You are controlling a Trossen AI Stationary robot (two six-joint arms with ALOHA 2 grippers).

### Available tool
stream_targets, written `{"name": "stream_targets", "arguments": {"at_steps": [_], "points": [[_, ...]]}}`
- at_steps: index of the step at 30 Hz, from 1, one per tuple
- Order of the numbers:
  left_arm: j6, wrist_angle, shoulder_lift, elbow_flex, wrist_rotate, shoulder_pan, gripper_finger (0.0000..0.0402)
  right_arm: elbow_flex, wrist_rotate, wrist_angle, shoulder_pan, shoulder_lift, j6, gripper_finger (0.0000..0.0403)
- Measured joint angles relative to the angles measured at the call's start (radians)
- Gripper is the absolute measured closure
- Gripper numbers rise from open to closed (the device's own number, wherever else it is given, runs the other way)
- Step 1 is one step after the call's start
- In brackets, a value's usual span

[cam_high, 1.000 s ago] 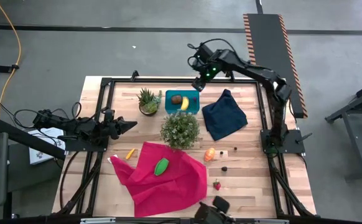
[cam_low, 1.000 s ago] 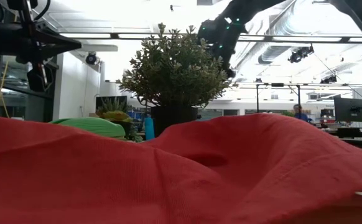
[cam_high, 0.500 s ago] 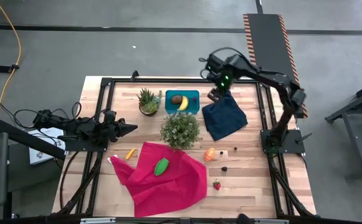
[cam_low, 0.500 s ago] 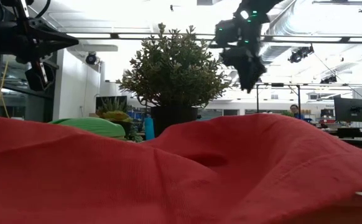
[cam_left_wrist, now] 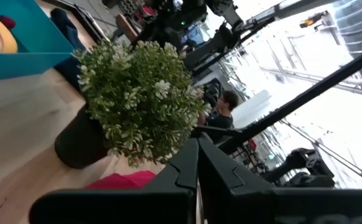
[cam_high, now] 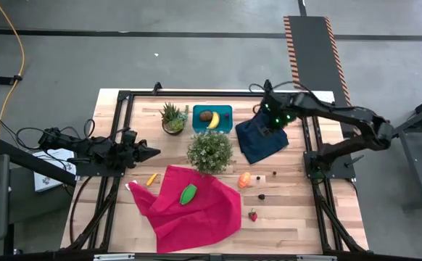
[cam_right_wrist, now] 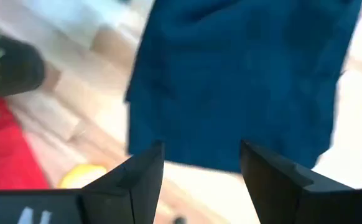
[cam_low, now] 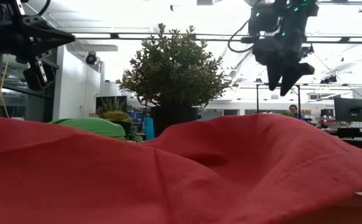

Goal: Pick and placing Produce into tupperware
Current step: Put the green corn into the blue bin

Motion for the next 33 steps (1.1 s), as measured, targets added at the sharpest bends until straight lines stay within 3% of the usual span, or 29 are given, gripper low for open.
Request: {"name": "stream_targets", "arguments": {"at_steps": [8,16,24,33], "points": [[-0.001,-0.003,0.000,0.000,0.092,0.000,0.0398,-0.062,-0.003,0.071,0.194,-0.031,0.195,0.0204],[-0.033,-0.076,0.065,0.131,0.231,0.000,0.0342,-0.062,0.051,0.044,0.316,-0.031,0.293,0.0204],[0.121,-0.275,0.377,0.407,0.283,0.000,0.0347,-0.062,0.103,0.016,0.373,-0.031,0.357,0.0204],[0.212,-0.363,0.770,0.648,0.381,0.000,0.0348,-0.062,0.162,-0.007,0.394,-0.031,0.354,0.0204]]}}
